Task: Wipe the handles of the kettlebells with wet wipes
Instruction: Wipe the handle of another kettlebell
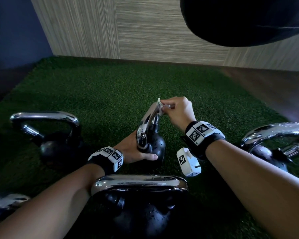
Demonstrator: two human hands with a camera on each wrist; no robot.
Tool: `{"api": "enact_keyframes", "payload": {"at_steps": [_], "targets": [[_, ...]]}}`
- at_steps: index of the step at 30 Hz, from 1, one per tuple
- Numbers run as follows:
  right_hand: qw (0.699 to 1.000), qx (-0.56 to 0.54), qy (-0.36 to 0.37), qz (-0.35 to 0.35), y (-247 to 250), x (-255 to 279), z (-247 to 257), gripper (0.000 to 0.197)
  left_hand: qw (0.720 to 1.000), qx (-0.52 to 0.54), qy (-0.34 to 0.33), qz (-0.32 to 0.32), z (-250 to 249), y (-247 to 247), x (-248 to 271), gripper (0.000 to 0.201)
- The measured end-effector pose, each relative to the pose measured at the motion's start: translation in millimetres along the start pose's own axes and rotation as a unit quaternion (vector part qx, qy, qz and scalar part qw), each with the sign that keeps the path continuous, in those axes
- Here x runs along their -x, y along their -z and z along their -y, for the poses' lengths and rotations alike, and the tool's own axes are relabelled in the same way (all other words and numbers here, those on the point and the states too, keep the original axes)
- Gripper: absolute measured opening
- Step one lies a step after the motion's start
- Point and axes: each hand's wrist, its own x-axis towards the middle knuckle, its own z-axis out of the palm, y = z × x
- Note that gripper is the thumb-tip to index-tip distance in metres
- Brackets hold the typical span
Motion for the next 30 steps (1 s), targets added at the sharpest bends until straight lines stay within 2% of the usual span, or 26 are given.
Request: {"api": "enact_keyframes", "payload": {"at_steps": [2,6,9,11,13,15,18,20,26,30], "targets": [[1.000,0.014,0.024,0.011,3,-3,6,0.023,1.000,0.004,0.000,0.004,-1,1,-3,0.081],[0.990,0.017,0.130,0.061,5,11,25,0.022,0.999,0.026,0.021,0.000,1,6,-8,0.084],[0.984,0.013,0.152,0.093,2,17,33,0.024,0.999,0.035,0.038,0.007,6,10,-10,0.069],[0.986,0.013,0.131,0.100,2,9,37,0.023,0.998,0.037,0.040,0.012,6,10,-10,0.059],[0.990,0.015,0.100,0.101,4,2,38,0.022,0.998,0.043,0.043,0.010,6,9,-11,0.062],[0.990,-0.001,0.072,0.121,6,2,39,0.023,0.998,0.048,0.047,0.008,6,8,-14,0.071],[0.982,-0.076,0.037,0.171,5,12,41,0.021,0.998,0.044,0.035,0.001,10,9,-15,0.094],[0.976,-0.108,0.021,0.187,2,17,42,0.018,0.998,0.049,0.026,0.003,9,11,-15,0.098],[0.954,-0.216,-0.065,0.197,-4,23,39,0.017,0.997,0.073,0.031,0.022,9,14,-17,0.084],[0.953,-0.159,-0.051,0.251,-11,34,23,0.011,0.992,0.119,-0.009,0.042,12,10,-16,0.072]]}}
